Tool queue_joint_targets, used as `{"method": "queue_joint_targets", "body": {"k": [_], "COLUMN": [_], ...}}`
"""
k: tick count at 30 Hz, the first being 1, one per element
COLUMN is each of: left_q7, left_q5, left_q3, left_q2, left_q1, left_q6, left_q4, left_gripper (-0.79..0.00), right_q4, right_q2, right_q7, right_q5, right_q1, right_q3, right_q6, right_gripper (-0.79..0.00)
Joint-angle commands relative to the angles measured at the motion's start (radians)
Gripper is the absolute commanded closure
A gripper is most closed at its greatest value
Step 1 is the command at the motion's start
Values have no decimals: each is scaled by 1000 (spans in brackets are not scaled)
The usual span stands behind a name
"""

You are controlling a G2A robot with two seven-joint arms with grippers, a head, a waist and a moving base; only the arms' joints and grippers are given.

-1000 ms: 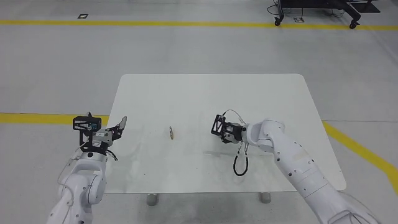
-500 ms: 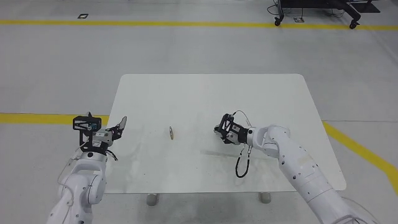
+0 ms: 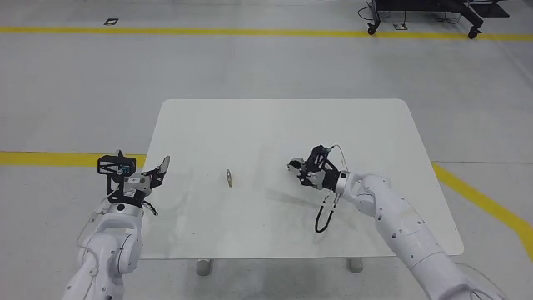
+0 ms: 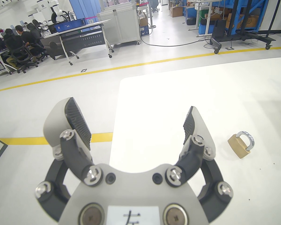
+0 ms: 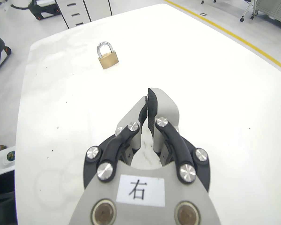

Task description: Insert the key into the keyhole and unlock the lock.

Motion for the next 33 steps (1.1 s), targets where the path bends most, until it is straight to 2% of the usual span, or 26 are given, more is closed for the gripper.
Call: {"method": "queue_joint_targets", "body": {"k": [1,7,13,20,26,30,33], "left_q7": [0,0,0,0,1,-26,-70], "left_q5": [0,0,0,0,6,100,132], "left_q3": [0,0,0,0,5,100,191], "left_q2": [0,0,0,0,0,-2,-9], "left_q1": [0,0,0,0,-2,-30,-78], "left_q6": [0,0,0,0,-7,-79,-126], "left_q4": [0,0,0,0,-4,-57,-82], "left_gripper": [-785,-785,-785,-785,-785,-785,-785], "right_q4": [37,140,233,346,411,447,466], "right_q2": [-3,-15,-40,-67,-73,-74,-72], "right_q7": [-74,-314,-434,-446,-480,-507,-539], "right_q5": [-15,4,9,-1,-42,-61,-83], "right_q1": [8,28,55,116,149,164,170], "right_q3": [-11,-27,-72,-122,-139,-146,-148], "right_q6": [-7,-71,-64,-100,-121,-133,-140], "right_gripper": [0,0,0,0,0,0,0]}}
